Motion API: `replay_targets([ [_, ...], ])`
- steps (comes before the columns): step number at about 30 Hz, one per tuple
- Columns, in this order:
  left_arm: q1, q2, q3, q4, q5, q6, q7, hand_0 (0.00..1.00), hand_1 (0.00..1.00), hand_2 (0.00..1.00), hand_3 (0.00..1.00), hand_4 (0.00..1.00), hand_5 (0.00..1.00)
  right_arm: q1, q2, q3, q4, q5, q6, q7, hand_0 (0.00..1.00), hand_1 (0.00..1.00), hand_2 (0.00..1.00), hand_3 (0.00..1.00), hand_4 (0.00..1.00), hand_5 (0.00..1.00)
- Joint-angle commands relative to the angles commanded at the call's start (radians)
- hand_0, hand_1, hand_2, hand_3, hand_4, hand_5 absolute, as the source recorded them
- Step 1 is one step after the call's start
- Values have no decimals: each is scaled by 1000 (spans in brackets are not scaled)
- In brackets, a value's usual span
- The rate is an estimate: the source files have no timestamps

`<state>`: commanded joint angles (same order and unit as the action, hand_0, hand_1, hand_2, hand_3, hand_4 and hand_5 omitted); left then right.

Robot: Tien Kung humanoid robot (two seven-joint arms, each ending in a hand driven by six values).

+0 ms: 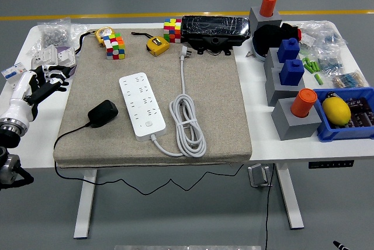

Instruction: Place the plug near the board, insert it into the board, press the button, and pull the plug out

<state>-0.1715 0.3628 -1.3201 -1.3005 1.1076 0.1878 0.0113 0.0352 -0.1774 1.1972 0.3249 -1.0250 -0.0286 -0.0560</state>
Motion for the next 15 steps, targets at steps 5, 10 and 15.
replay_targets([
  [5, 2, -4, -6, -2, 0, 1, 0, 481, 514, 558, 586, 805, 453, -5, 1, 2, 0, -2, 0, 0, 654, 658, 663, 578, 998, 563],
  [10, 4, -7, -10, -3, 1, 0, 1, 482, 513, 558, 586, 805, 452, -5, 4, 8, 1, -6, 0, 0, 655, 657, 663, 578, 998, 562],
  [15, 0, -10, -10, -2, -3, -1, 1, 482, 513, 557, 585, 802, 451, -7, 6, 10, -3, -5, 0, -1, 654, 658, 663, 578, 998, 563],
])
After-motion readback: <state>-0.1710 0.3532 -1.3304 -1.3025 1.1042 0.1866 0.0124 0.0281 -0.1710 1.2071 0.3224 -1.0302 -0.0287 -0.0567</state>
